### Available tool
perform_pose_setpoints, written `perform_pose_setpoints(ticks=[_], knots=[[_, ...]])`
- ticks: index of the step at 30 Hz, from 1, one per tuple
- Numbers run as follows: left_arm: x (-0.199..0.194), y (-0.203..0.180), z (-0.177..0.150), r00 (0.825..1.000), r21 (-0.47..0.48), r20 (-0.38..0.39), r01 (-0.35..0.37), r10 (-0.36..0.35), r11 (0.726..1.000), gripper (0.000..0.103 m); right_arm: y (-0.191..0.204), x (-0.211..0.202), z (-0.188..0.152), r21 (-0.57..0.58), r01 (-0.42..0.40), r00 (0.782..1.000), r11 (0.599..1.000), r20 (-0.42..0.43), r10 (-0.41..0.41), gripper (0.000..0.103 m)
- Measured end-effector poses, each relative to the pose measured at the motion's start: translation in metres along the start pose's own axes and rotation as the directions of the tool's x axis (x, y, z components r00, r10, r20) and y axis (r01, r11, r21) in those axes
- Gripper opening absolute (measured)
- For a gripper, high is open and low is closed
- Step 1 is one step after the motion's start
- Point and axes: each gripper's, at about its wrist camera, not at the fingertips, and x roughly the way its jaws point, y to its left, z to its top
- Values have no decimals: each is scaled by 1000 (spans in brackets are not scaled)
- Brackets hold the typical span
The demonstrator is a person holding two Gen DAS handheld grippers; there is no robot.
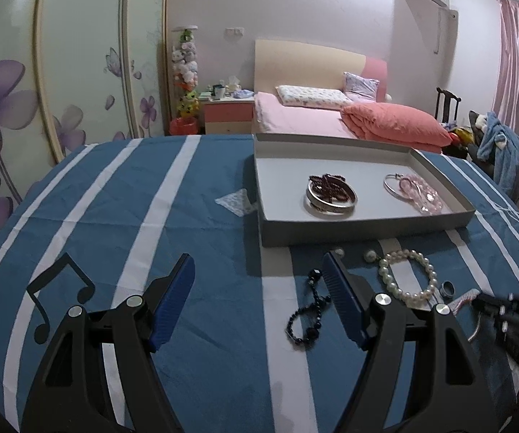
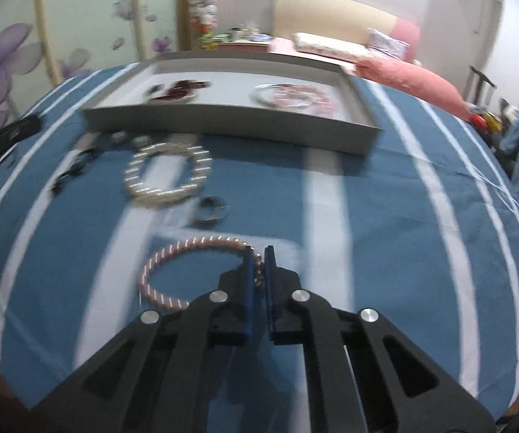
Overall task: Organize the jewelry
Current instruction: 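Withdraw both open tools from the tray, then move left tool to the black bead bracelet while right tool reaches the pink pearl bracelet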
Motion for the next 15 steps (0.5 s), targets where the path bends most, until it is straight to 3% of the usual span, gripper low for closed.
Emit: perform_pose_setpoints(ticks=[4, 9, 15], knots=[[3, -6, -3, 1000, 13, -16, 24, -24, 1000, 73, -27, 16, 16, 54, 45, 999, 998, -2, -45, 7], [8, -14, -7, 998, 40, -51, 50, -48, 998, 73, -32, 32, 36, 64, 12, 1000, 998, 6, -12, 7], [14, -21, -13, 994, 80, -97, 67, -59, 995, 73, -35, 29, 35, 73, 4, 1000, 997, 8, -5, 18]])
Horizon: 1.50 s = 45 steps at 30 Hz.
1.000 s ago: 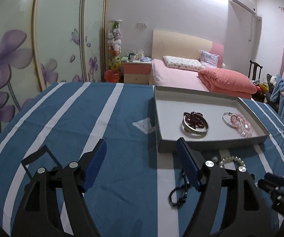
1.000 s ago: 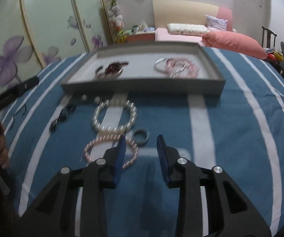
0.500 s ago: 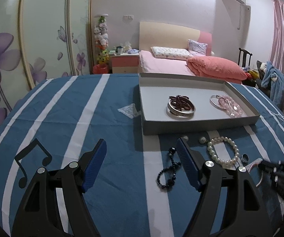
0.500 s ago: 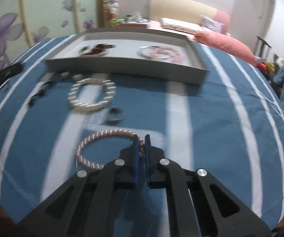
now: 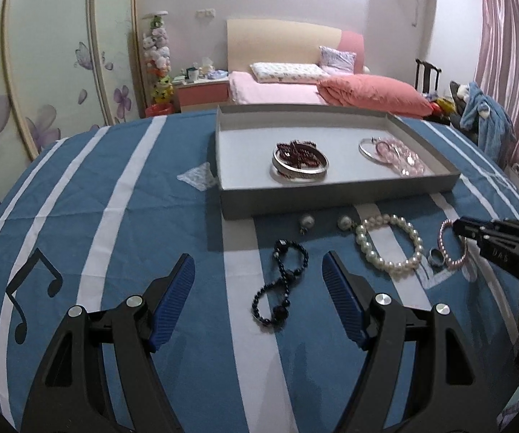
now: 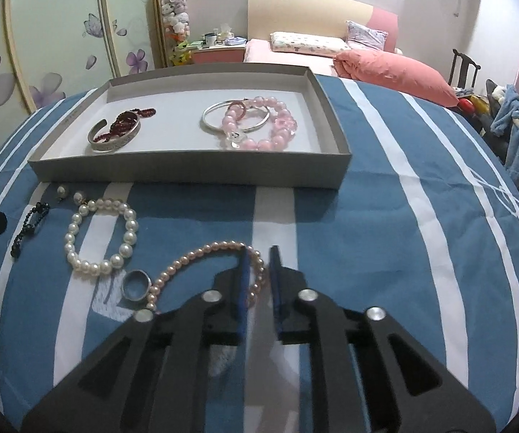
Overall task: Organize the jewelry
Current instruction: 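Move left tool to the black bead bracelet while right tool reaches the pink pearl bracelet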
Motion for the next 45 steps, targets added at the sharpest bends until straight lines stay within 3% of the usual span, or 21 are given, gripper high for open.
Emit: perform_pose_setpoints(ticks=[5, 9, 18, 35, 39, 45], knots=[[8, -6, -3, 999, 17, -41, 4, -3, 1000, 73, -1, -3, -3, -1, 2, 1000, 1000, 0, -2, 18], [16, -9, -1, 998, 13, -70, -8, 9, 1000, 72, 3, -4, -3, -29, 2, 1000, 1000, 0, -2, 9], [32, -13, 0, 990, 29, -140, -13, 17, 999, 50, 4, -3, -2, -10, -21, 1000, 1000, -2, 21, 9], [31, -11, 0, 990, 31, -140, -14, 18, 999, 49, 0, -1, -1, 1, -31, 1000, 1000, -2, 31, 9], [30, -9, 0, 991, 29, -133, -21, 25, 999, 15, 0, -1, -1, 2, -32, 999, 999, -2, 32, 9], [30, -1, 1, 991, -7, -133, -12, 11, 1000, 12, -6, -1, -1, 40, -44, 999, 998, 3, 44, 6]])
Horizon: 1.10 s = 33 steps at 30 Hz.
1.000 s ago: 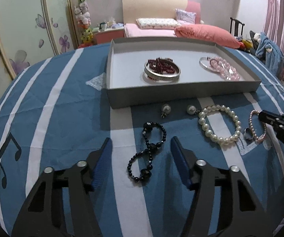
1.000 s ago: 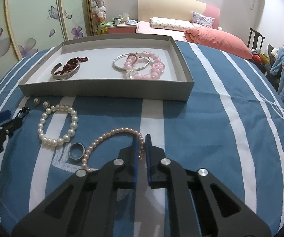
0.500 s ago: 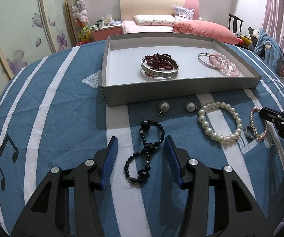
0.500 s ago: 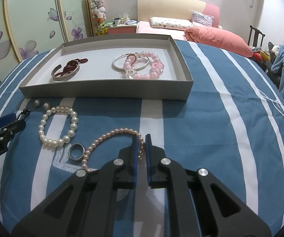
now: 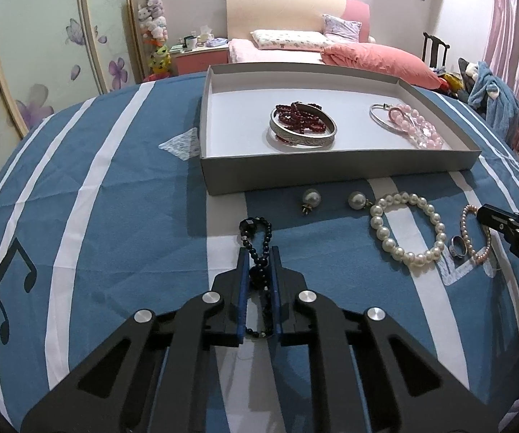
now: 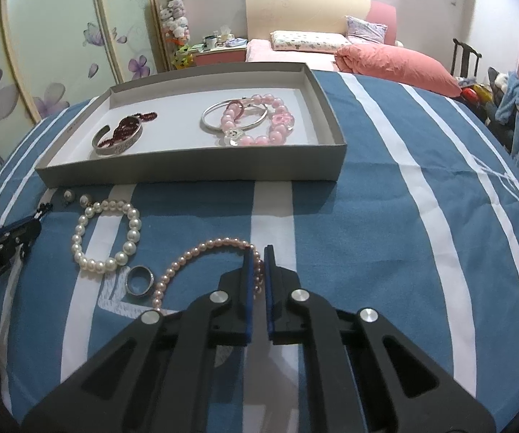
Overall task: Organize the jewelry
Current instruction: 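Move left tool to the black bead bracelet while right tool reaches the pink pearl bracelet, then close left tool on the black beads while right tool grips the pink pearl strand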
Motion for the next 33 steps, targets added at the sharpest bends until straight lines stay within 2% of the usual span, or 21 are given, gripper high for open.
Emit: perform_pose_setpoints(ticks=[14, 23, 33], knots=[[-1, 6, 0, 1000, -29, 1, 15, -15, 999, 12, -13, -21, 2, 85, -37, 996, 996, 87, 29, 6], [-17, 6, 3, 997, -54, 67, 30, -26, 998, 12, -8, -50, 6, 96, -101, 978, 990, 193, 81, 6], [-24, -1, 4, 995, -58, 98, 35, -30, 998, 12, 0, -65, 6, 81, -133, 965, 988, 238, 111, 6]])
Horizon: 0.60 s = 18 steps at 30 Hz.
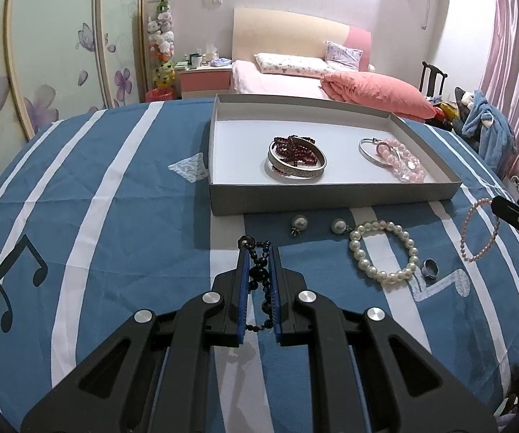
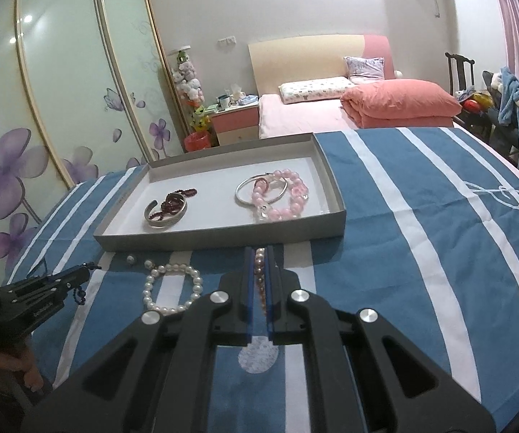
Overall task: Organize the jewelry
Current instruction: 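Close left tool on the black beads while right tool grips the pink pearl strand, then carry black beads in left tool over the tray while right tool carries the pink pearls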
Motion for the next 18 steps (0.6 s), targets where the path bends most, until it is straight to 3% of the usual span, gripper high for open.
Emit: perform_pose_setpoints(ticks=[10, 14, 18], knots=[[-4, 2, 0, 1000, -12, 15, 2, -1, 1000, 12, 4, -1, 0, -10, -3, 1000, 1000, 10, 3, 6], [-14, 0, 4, 998, -16, 65, 3, -2, 1000, 12, 10, -8, 3, -30, 3, 999, 1000, 47, -1, 6], [-33, -9, 9, 987, 4, 163, -5, 4, 1000, 12, 20, -17, 8, -57, 8, 995, 998, 101, -2, 6]])
